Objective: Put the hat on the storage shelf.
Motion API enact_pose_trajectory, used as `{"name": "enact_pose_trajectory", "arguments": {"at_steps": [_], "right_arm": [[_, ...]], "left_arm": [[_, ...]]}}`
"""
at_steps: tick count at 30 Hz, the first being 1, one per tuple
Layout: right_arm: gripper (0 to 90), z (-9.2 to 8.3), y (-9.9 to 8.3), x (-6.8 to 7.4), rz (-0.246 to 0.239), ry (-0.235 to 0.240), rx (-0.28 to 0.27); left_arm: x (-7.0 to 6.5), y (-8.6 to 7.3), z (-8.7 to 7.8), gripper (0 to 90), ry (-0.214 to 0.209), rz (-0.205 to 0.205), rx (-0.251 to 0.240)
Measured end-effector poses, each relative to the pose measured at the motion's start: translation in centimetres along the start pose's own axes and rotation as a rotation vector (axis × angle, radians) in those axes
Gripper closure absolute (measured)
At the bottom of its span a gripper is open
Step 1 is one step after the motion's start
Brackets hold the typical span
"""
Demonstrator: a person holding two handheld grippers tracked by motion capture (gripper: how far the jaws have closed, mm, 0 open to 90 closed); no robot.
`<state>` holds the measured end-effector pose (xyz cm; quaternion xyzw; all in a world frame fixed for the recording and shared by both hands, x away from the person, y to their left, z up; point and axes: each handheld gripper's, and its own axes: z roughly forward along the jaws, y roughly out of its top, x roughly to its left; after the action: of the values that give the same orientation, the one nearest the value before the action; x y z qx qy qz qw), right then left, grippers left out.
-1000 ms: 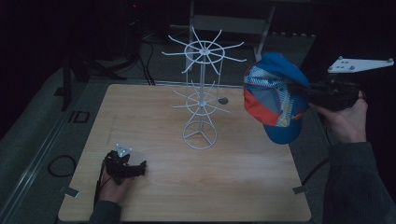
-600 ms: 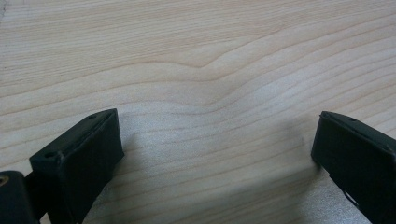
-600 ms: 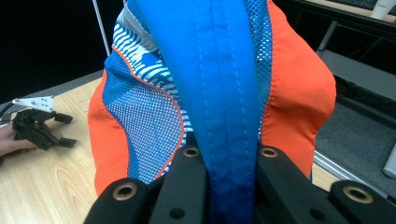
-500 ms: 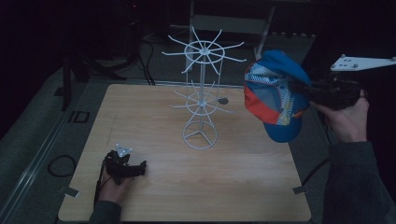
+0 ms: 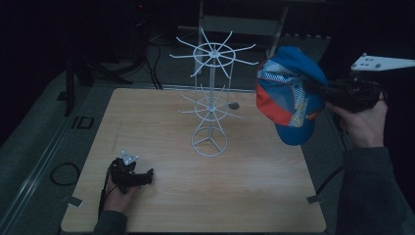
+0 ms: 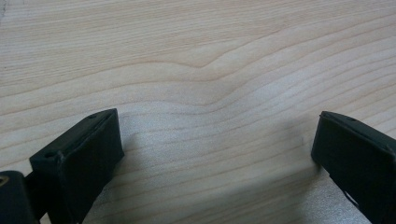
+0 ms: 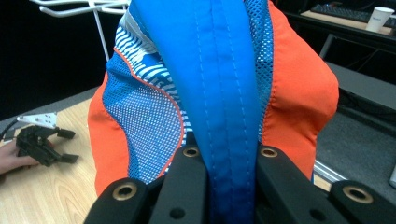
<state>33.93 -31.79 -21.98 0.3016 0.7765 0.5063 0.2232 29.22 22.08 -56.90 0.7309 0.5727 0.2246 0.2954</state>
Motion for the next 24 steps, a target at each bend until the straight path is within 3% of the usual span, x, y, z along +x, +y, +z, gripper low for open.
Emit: {"name": "enact_pose_trajectory", "arguments": {"at_steps": [13, 24], "right_arm": [[88.1, -0.4, 0.5, 0.2, 0.007, 0.028, -0.071], [88.0, -0.9, 1.0, 1.1, -0.015, 0.074, -0.118]], "left_arm": [[0.0, 0.0, 0.0, 2.3, 0.0, 0.0, 0.0], [0.0, 0.0, 0.0, 2.3, 0.0, 0.0, 0.002]]}}
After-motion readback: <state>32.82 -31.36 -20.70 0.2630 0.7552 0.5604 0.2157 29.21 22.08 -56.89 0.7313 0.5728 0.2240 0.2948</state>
